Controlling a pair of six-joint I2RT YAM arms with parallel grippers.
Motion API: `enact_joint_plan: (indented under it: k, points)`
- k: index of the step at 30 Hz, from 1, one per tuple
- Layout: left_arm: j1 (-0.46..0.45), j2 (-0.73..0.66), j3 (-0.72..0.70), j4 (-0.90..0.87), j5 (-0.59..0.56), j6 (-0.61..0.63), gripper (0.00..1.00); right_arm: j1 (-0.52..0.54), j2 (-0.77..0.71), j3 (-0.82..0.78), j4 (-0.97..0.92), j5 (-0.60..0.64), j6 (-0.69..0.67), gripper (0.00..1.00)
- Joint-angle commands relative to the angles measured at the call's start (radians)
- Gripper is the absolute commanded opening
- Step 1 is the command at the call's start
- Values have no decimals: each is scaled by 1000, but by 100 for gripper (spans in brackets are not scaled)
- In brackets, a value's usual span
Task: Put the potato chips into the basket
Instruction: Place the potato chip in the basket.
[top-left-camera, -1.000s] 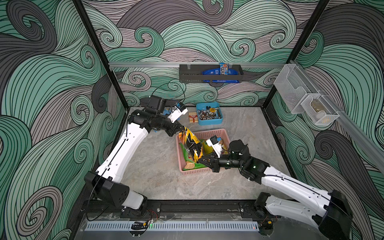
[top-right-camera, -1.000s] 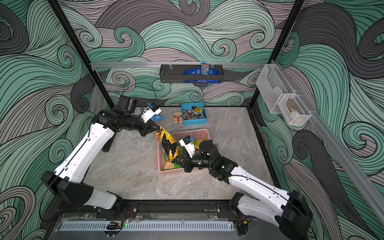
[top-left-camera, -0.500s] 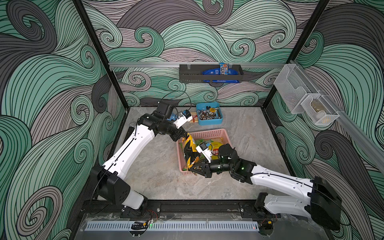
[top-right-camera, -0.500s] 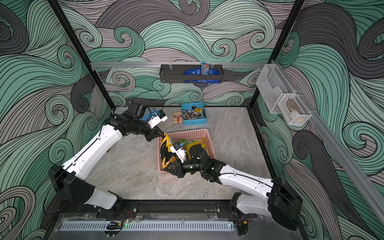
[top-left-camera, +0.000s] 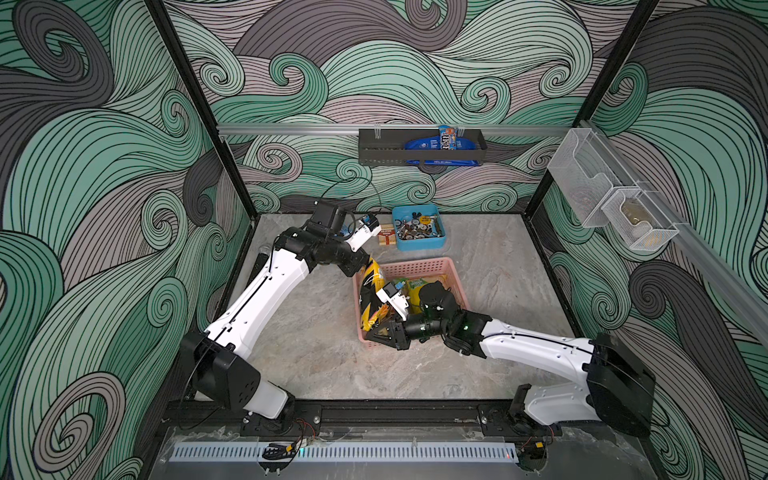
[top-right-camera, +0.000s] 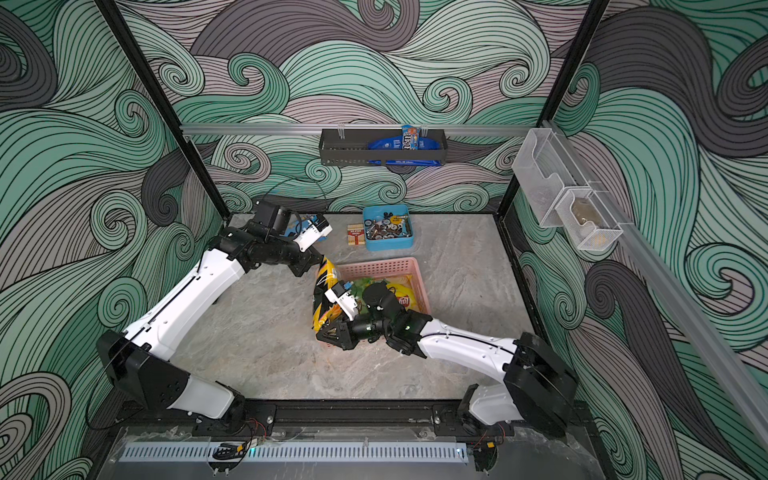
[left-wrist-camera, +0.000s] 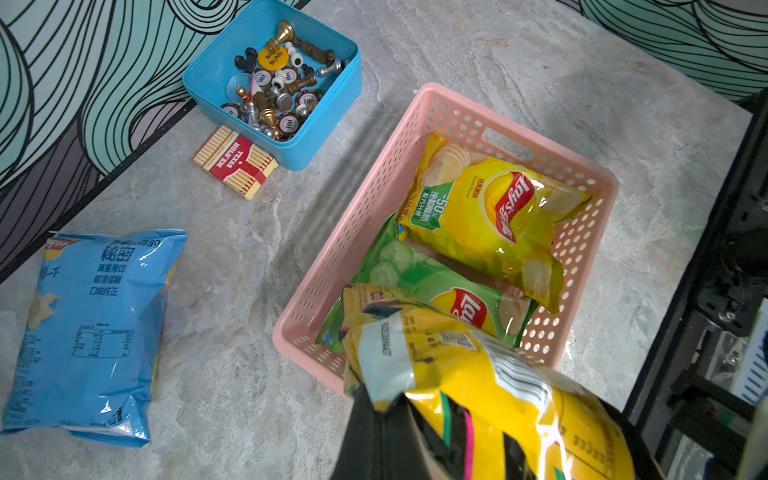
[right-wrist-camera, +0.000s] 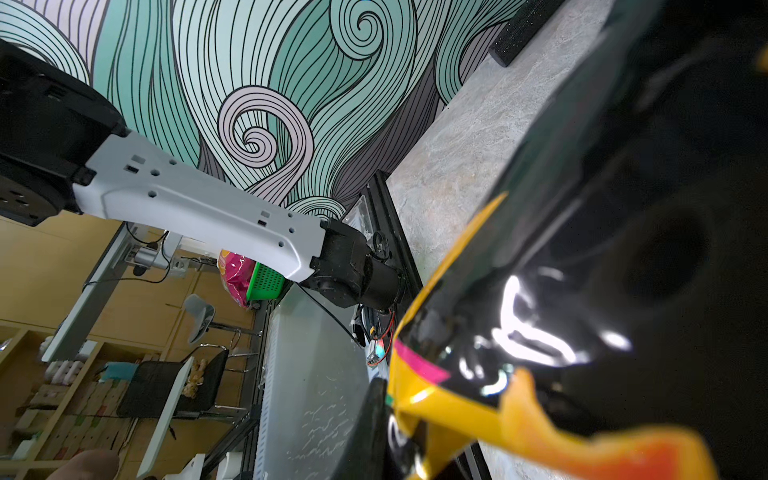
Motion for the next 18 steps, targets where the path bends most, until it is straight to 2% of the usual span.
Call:
enact_joint_plan:
  k: [1, 12, 18]
  points:
    - [2, -27, 53, 55, -54, -17, 0, 7, 13, 46, 28, -26, -15, 11]
    - [3, -26, 116, 4, -16, -38, 0, 8, -8, 76, 27, -57, 2, 5]
    - [3, -17, 99, 30, -63, -32, 0, 6, 33, 78, 28, -47, -20, 4]
